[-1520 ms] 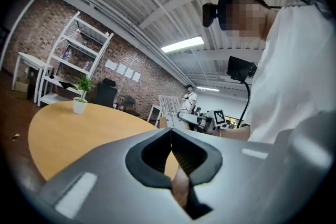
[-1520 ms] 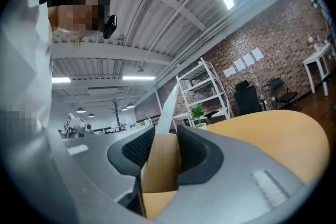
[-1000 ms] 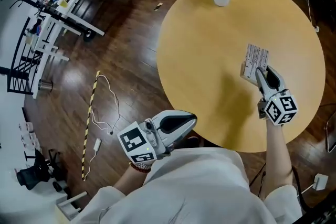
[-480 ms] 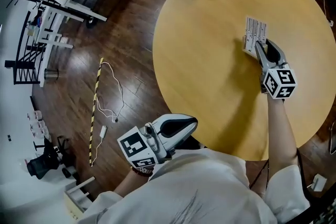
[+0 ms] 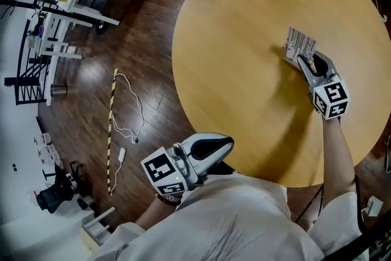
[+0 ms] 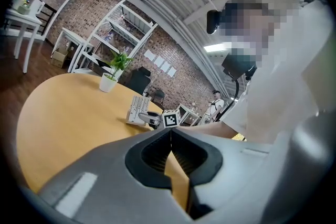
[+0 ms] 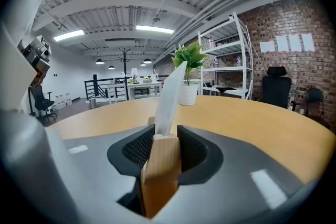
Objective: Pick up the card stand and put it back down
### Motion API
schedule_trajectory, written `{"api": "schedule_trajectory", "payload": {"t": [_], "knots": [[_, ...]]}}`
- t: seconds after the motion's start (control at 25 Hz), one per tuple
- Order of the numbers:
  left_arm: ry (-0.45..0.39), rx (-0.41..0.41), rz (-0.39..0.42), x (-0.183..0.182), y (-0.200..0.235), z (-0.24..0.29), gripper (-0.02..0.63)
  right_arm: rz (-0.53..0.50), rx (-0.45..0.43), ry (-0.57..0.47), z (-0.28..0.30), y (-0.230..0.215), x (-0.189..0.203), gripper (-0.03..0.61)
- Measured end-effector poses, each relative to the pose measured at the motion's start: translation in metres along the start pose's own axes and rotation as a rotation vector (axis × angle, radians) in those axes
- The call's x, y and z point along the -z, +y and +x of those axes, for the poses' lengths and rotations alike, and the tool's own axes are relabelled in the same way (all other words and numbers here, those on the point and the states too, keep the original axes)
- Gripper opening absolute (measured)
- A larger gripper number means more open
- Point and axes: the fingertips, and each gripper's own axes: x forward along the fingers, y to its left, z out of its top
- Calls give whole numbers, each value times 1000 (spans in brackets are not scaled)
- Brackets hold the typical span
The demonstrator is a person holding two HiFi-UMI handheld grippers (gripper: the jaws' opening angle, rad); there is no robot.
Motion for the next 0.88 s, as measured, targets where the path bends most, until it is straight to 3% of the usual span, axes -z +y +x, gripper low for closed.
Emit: {"api": "schedule_trajectory", "payload": {"t": [0.4, 0.72, 0.88], "knots": [[64, 59, 10, 16, -15, 19, -6, -71, -56, 65, -5, 1, 18, 137], [86, 117, 16, 21, -38, 30, -6, -65, -53, 115, -8, -7, 28, 136], [68, 101, 40, 19, -37, 19, -6, -15, -12, 123, -16, -13, 34, 187]]}}
